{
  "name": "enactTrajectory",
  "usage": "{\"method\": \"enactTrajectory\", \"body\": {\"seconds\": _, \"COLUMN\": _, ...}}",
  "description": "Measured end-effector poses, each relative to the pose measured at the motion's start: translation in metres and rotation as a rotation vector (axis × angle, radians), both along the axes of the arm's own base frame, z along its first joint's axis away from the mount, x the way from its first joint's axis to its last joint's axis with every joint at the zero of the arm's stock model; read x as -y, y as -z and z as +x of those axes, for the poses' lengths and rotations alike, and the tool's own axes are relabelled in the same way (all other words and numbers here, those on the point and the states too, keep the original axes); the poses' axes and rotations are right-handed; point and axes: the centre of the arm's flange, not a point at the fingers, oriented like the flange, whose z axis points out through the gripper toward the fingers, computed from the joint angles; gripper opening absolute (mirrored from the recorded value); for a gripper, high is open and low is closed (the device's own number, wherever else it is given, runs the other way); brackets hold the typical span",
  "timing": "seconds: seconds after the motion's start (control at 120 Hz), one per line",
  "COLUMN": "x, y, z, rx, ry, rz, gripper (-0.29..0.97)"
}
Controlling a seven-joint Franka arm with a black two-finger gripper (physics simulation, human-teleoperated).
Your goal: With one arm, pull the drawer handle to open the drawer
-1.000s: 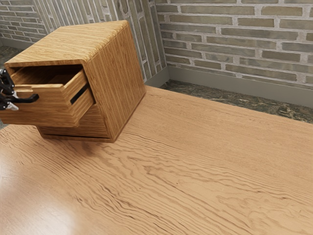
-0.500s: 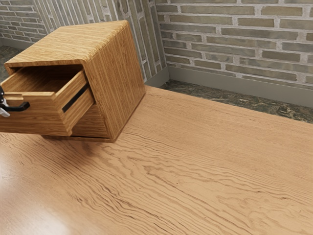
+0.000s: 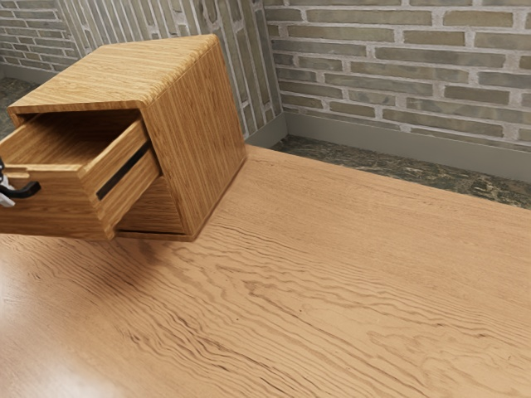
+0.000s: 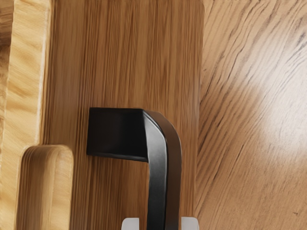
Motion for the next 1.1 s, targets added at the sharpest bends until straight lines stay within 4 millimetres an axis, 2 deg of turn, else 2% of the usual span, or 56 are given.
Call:
{"method": "enactTrajectory", "body": {"seconds": 0.242, "x": 0.008, "y": -0.001, "z": -0.004, "rx": 0.000, "ry": 0.011, "rz": 0.005, "gripper": -0.07}}
{"method": "enactTrajectory", "body": {"seconds": 0.417, "x": 0.009, "y": -0.003, "z": -0.006, "rx": -0.002, "ry": 0.012, "rz": 0.006, "gripper": 0.08}}
{"method": "enactTrajectory", "body": {"seconds": 0.583, "x": 0.010, "y": -0.005, "z": -0.007, "rx": -0.003, "ry": 0.011, "rz": 0.007, "gripper": 0.16}}
{"method": "enactTrajectory", "body": {"seconds": 0.658, "x": 0.012, "y": -0.019, "z": -0.013, "rx": 0.016, "ry": 0.010, "rz": 0.019, "gripper": 0.19}}
{"method": "enactTrajectory", "body": {"seconds": 0.7, "x": 0.013, "y": -0.039, "z": -0.017, "rx": 0.037, "ry": 0.009, "rz": 0.034, "gripper": 0.20}}
{"method": "enactTrajectory", "body": {"seconds": 0.742, "x": 0.017, "y": -0.073, "z": -0.024, "rx": 0.067, "ry": 0.006, "rz": 0.056, "gripper": 0.21}}
{"method": "enactTrajectory", "body": {"seconds": 0.783, "x": 0.037, "y": -0.112, "z": -0.023, "rx": 0.089, "ry": 0.020, "rz": 0.080, "gripper": 0.25}}
{"method": "enactTrajectory", "body": {"seconds": 0.817, "x": 0.069, "y": -0.145, "z": -0.012, "rx": 0.093, "ry": 0.053, "rz": 0.092, "gripper": 0.31}}
{"method": "enactTrajectory", "body": {"seconds": 0.85, "x": 0.107, "y": -0.169, "z": 0.010, "rx": 0.076, "ry": 0.099, "rz": 0.100, "gripper": 0.37}}
{"method": "enactTrajectory", "body": {"seconds": 0.883, "x": 0.149, "y": -0.181, "z": 0.048, "rx": 0.036, "ry": 0.148, "rz": 0.100, "gripper": 0.42}}
{"method": "enactTrajectory", "body": {"seconds": 0.917, "x": 0.175, "y": -0.178, "z": 0.077, "rx": -0.015, "ry": 0.146, "rz": 0.081, "gripper": 0.45}}
{"method": "enactTrajectory", "body": {"seconds": 0.958, "x": 0.196, "y": -0.158, "z": 0.116, "rx": -0.096, "ry": 0.102, "rz": 0.039, "gripper": 0.50}}
{"method": "enactTrajectory", "body": {"seconds": 0.983, "x": 0.206, "y": -0.147, "z": 0.132, "rx": -0.134, "ry": 0.069, "rz": 0.015, "gripper": 0.52}}
{"method": "enactTrajectory", "body": {"seconds": 1.033, "x": 0.229, "y": -0.135, "z": 0.147, "rx": -0.184, "ry": 0.004, "rz": -0.026, "gripper": 0.55}}
{"method": "enactTrajectory", "body": {"seconds": 1.1, "x": 0.262, "y": -0.127, "z": 0.154, "rx": -0.226, "ry": -0.066, "rz": -0.072, "gripper": 0.59}}
